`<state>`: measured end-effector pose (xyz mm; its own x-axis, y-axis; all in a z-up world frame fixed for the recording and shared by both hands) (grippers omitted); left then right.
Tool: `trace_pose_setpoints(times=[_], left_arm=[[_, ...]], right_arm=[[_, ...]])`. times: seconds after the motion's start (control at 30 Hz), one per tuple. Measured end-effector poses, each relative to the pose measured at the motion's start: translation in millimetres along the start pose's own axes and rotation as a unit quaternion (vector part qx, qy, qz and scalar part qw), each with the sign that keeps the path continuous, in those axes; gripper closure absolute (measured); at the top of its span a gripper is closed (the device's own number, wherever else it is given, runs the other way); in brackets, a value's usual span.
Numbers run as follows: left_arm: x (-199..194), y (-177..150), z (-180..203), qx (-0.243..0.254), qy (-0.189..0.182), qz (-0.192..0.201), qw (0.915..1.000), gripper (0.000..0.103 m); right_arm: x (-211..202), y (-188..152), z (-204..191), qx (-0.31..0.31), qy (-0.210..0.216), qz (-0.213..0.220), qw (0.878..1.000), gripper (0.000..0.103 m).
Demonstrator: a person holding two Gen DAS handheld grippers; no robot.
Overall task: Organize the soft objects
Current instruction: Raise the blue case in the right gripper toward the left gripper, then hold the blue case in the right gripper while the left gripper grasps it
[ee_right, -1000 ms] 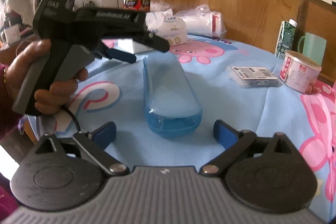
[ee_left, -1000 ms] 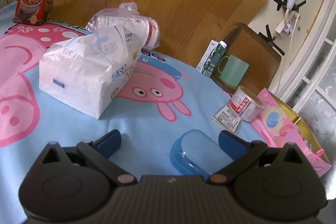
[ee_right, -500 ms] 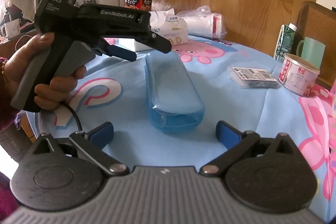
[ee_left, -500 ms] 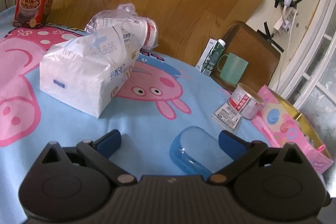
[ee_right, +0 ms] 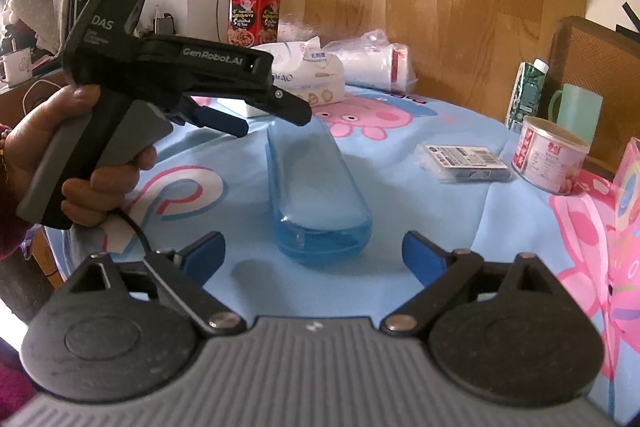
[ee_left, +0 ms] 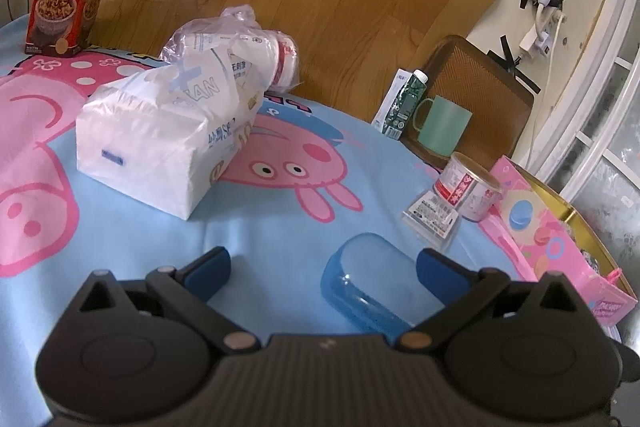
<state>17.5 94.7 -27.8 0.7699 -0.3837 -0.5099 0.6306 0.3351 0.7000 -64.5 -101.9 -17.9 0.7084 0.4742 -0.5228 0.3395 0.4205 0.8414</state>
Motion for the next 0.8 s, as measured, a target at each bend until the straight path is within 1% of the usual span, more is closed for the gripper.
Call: trace_pose_setpoints(times=[0.13, 0.3, 0.43, 0.5, 0.57, 0.63, 0.7, 0.73, 0.77, 0.8], left_arm=[[-2.3, -1.0, 0.2, 0.0, 0.001, -0.003, 1.0, 0.0], [-15.3, -2.5, -2.4, -0.033, -0.002, -0.011, 0.9994, 0.0], [-33.5, -0.7, -0.5, -0.054, -0.028, -0.008, 0.9981, 0.001], [-44.0, 1.0, 3.0, -0.063, -0.053, -0.007, 0.9966, 0.002], [-47.4, 0.8, 7.4, -0.076, -0.072, -0.013, 0.9944, 0.006], [-42.3, -3.2, 13.9, -0.088, -0.088, -0.035, 0.9916, 0.011], [-30.6, -9.0, 20.8, -0.092, -0.095, -0.061, 0.9893, 0.017], [-23.8, -11.1, 24.1, -0.092, -0.096, -0.071, 0.9887, 0.023], [-16.0, -13.5, 27.8, -0.092, -0.093, -0.081, 0.9881, 0.029], [-8.7, -16.3, 31.0, -0.093, -0.09, -0.091, 0.9873, 0.031]], right_arm=[[0.0, 0.5, 2.5, 0.003, -0.002, 0.0, 1.0, 0.012], [-0.1, 1.9, 3.5, 0.002, -0.003, 0.002, 1.0, 0.013], [1.9, 6.1, 4.6, -0.007, 0.002, 0.002, 1.0, 0.013], [3.8, 8.7, 4.6, -0.011, 0.008, -0.001, 1.0, 0.013], [5.0, 10.7, 5.2, -0.015, 0.011, -0.002, 1.0, 0.014], [7.2, 12.2, 6.9, -0.018, 0.01, -0.006, 1.0, 0.014], [11.1, 13.3, 9.6, -0.015, 0.009, -0.013, 1.0, 0.014], [13.4, 13.6, 11.6, -0.01, 0.012, -0.016, 1.0, 0.014], [15.6, 13.7, 13.0, -0.004, 0.017, -0.019, 1.0, 0.024], [18.6, 13.0, 14.2, 0.003, 0.026, -0.027, 0.999, 0.043]])
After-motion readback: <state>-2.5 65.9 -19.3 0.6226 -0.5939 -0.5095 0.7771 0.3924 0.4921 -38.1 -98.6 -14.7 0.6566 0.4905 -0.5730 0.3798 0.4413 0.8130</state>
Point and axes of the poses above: each gripper's, at about its wrist camera, not at the fingertips, and x roughly the way its jaws point, z to its right, y to its top, the point moved 3 cm from there along x, roughly the way its jaws point, and after that the axes turned 7 degrees about -x, right-handed, at the moved point
